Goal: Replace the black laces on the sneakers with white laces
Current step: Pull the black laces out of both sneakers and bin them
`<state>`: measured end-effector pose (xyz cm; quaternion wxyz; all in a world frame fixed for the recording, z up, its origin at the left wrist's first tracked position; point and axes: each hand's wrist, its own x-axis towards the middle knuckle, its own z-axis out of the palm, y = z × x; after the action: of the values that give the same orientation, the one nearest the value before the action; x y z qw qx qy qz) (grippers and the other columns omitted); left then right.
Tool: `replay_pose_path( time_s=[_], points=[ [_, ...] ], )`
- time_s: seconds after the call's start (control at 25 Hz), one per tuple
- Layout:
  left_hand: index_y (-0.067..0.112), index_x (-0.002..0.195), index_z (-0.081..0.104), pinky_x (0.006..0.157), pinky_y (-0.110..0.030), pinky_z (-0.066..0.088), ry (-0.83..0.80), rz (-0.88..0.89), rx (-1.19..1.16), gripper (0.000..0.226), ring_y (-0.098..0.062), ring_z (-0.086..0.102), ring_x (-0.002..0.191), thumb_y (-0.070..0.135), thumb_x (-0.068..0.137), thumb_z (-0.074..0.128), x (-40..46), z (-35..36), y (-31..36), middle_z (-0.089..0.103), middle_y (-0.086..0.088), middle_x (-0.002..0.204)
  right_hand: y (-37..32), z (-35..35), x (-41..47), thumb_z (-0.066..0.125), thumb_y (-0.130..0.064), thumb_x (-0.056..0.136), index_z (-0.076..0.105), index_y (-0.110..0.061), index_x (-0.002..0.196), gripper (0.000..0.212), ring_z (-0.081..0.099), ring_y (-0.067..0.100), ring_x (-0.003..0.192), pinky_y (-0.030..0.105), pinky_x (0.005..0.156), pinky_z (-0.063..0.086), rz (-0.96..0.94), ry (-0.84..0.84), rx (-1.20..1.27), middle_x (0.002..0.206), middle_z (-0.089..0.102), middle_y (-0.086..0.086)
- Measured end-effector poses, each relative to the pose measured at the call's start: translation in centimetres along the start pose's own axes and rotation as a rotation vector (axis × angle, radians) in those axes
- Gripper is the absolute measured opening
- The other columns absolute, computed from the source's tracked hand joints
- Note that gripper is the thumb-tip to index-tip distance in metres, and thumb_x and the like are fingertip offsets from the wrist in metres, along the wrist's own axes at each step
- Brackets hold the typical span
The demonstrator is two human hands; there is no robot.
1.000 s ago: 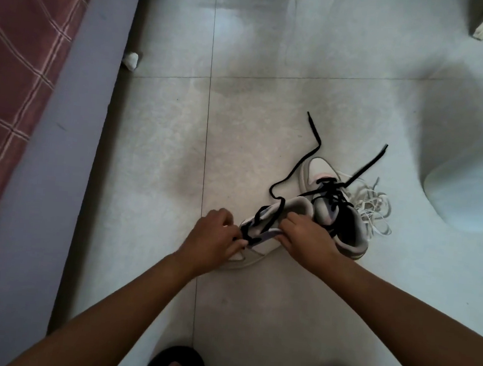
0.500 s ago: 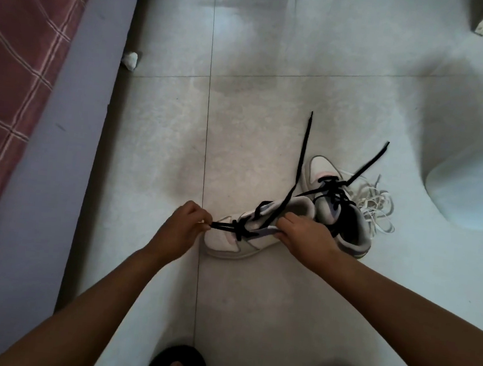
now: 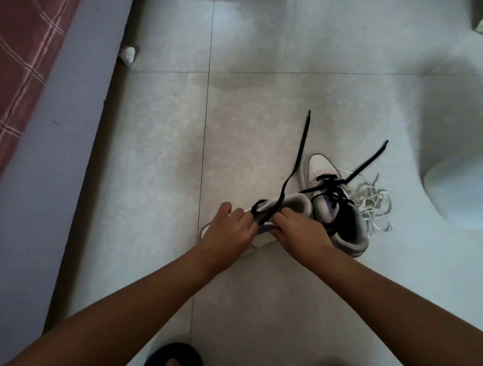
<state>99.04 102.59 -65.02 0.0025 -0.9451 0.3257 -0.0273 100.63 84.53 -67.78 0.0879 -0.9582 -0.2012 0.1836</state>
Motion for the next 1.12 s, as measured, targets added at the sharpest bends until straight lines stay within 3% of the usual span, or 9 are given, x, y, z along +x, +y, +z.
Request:
replay_pose_path(
  time_s=[0.12, 0.24, 0.32, 0.44, 0.56, 0.68, 0.84, 0.92, 1.12],
  points=[
    [0.013, 0.071, 0.064, 0.062, -0.036, 0.038, 0.041, -0.169, -0.141, 0.012, -0.026, 0.058, 0.063, 0.009, 0.076, 0.054, -3.2, 0.3, -3.7, 0.059, -0.006, 0.069, 0.3, -0.2, 0.0, 0.042, -0.033, 0.097, 0.051, -0.015, 0.113, 0.025, 0.056, 0.027, 0.101, 0.032, 0.061, 0.035, 0.034, -0.004, 0.0, 0.115, 0.051, 0.006],
    [0.006, 0.076, 0.066, 0.06, -0.04, 0.041, -0.098, -0.574, -0.231, 0.007, -0.036, 0.059, 0.071, 0.001, 0.077, 0.07, -6.6, 0.2, -8.7, 0.061, -0.013, 0.081, 0.3, -0.4, 0.3, 0.042, -0.032, 0.098, 0.051, -0.014, 0.113, 0.025, 0.057, 0.027, 0.102, 0.032, 0.062, 0.035, 0.073, -0.017, 0.014, 0.117, 0.051, 0.005],
    [0.004, 0.085, 0.069, 0.065, -0.043, 0.045, -0.104, -0.7, -0.267, 0.007, -0.039, 0.059, 0.079, 0.003, 0.078, 0.071, -6.5, 0.3, -9.5, 0.061, -0.017, 0.093, 0.1, -0.4, 0.6, 0.042, -0.03, 0.098, 0.051, -0.014, 0.113, 0.024, 0.057, 0.027, 0.103, 0.032, 0.062, 0.035, 0.082, -0.023, 0.002, 0.118, 0.051, 0.005],
    [0.002, 0.094, 0.07, 0.068, -0.042, 0.05, -0.002, -0.428, -0.291, 0.02, -0.038, 0.061, 0.081, 0.01, 0.08, 0.059, -3.0, 0.8, -5.6, 0.064, -0.019, 0.094, 0.0, -0.5, 0.9, 0.043, -0.03, 0.097, 0.051, -0.013, 0.112, 0.024, 0.056, 0.027, 0.103, 0.031, 0.063, 0.036, 0.103, -0.038, 0.022, 0.119, 0.051, 0.006],
    [0.009, 0.082, 0.07, 0.062, -0.031, 0.05, -0.088, -0.054, -0.188, 0.018, -0.028, 0.064, 0.071, 0.021, 0.074, 0.059, 0.1, 0.8, -1.0, 0.065, -0.008, 0.077, 0.0, -0.5, 0.9, 0.044, -0.031, 0.096, 0.052, -0.014, 0.111, 0.024, 0.056, 0.027, 0.104, 0.032, 0.065, 0.037, 0.113, -0.034, 0.039, 0.119, 0.051, 0.006],
    [0.015, 0.065, 0.066, 0.055, -0.023, 0.048, -0.133, 0.023, -0.026, 0.018, -0.019, 0.061, 0.057, 0.01, 0.052, 0.077, 1.5, 1.0, -0.3, 0.062, -0.002, 0.062, -0.1, -0.6, 0.8, 0.044, -0.03, 0.096, 0.052, -0.014, 0.111, 0.024, 0.056, 0.026, 0.104, 0.033, 0.065, 0.038, 0.117, -0.041, 0.03, 0.12, 0.052, 0.006],
    [0.01, 0.059, 0.061, 0.049, -0.025, 0.043, -0.037, -0.024, -0.008, 0.019, -0.025, 0.055, 0.048, 0.002, 0.066, 0.046, 0.6, 0.6, -2.3, 0.056, -0.007, 0.056, -0.1, -0.8, 0.8, 0.043, -0.03, 0.097, 0.051, -0.012, 0.112, 0.024, 0.057, 0.028, 0.101, 0.032, 0.062, 0.036, 0.12, -0.043, 0.022, 0.118, 0.051, 0.008],
    [0.003, 0.063, 0.061, 0.047, -0.031, 0.044, 0.002, -0.19, -0.118, 0.017, -0.031, 0.056, 0.049, -0.005, 0.064, 0.045, -2.1, 0.9, -5.2, 0.056, -0.015, 0.058, -0.2, -0.7, 0.8, 0.043, -0.029, 0.097, 0.05, -0.012, 0.113, 0.025, 0.057, 0.028, 0.1, 0.032, 0.061, 0.036, 0.118, -0.046, 0.015, 0.118, 0.051, 0.008],
    [-0.006, 0.096, 0.061, 0.071, -0.038, 0.043, 0.033, -1.074, -0.366, 0.017, -0.038, 0.057, 0.089, -0.011, 0.084, 0.049, -7.7, 2.3, -12.7, 0.06, -0.024, 0.098, -0.1, -0.8, 0.9, 0.041, -0.03, 0.098, 0.049, -0.011, 0.116, 0.027, 0.056, 0.028, 0.104, 0.033, 0.064, 0.038, 0.133, -0.059, 0.024, 0.121, 0.05, 0.009]
  ],
)
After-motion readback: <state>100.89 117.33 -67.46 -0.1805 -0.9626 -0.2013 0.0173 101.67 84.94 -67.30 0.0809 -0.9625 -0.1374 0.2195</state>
